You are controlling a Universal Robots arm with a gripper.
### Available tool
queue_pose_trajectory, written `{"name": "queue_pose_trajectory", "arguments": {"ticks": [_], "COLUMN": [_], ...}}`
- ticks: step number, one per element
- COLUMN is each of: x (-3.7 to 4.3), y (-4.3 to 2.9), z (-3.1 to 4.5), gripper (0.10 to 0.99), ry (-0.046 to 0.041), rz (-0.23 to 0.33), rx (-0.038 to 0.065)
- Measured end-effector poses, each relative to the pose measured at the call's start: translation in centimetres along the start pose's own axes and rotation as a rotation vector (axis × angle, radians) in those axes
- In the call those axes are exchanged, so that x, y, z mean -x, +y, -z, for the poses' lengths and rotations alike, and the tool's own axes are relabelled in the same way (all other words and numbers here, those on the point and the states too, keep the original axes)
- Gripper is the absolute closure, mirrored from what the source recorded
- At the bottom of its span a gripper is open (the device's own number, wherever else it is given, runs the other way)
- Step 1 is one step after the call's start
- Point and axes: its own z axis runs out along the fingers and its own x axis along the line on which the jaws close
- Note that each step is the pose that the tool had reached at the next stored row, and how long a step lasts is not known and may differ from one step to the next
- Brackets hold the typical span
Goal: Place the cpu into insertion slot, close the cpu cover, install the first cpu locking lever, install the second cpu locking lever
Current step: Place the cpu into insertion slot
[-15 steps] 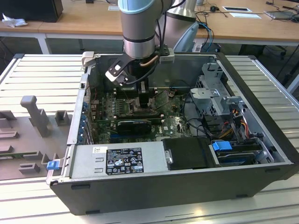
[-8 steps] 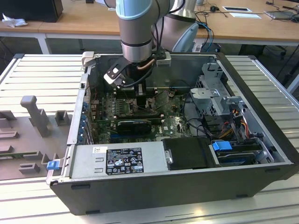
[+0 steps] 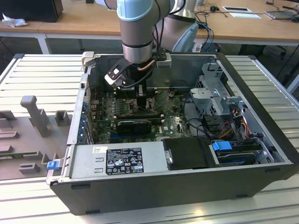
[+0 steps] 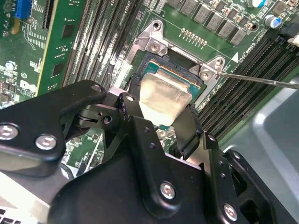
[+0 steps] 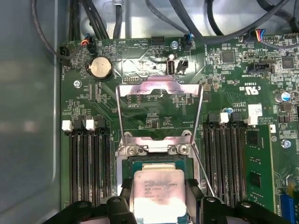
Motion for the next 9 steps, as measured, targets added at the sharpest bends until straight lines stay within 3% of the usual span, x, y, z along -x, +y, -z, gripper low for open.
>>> {"name": "queue_pose_trajectory", "arguments": {"ticks": [4,9], "x": [0.00,0.00], "y": [-0.05,-0.05], "z": [-0.53,-0.54], "gripper": [0.557,0.557], "ry": [0.0003,0.0002], "rz": [0.004,0.004], "rx": [0.000,0.000]}}
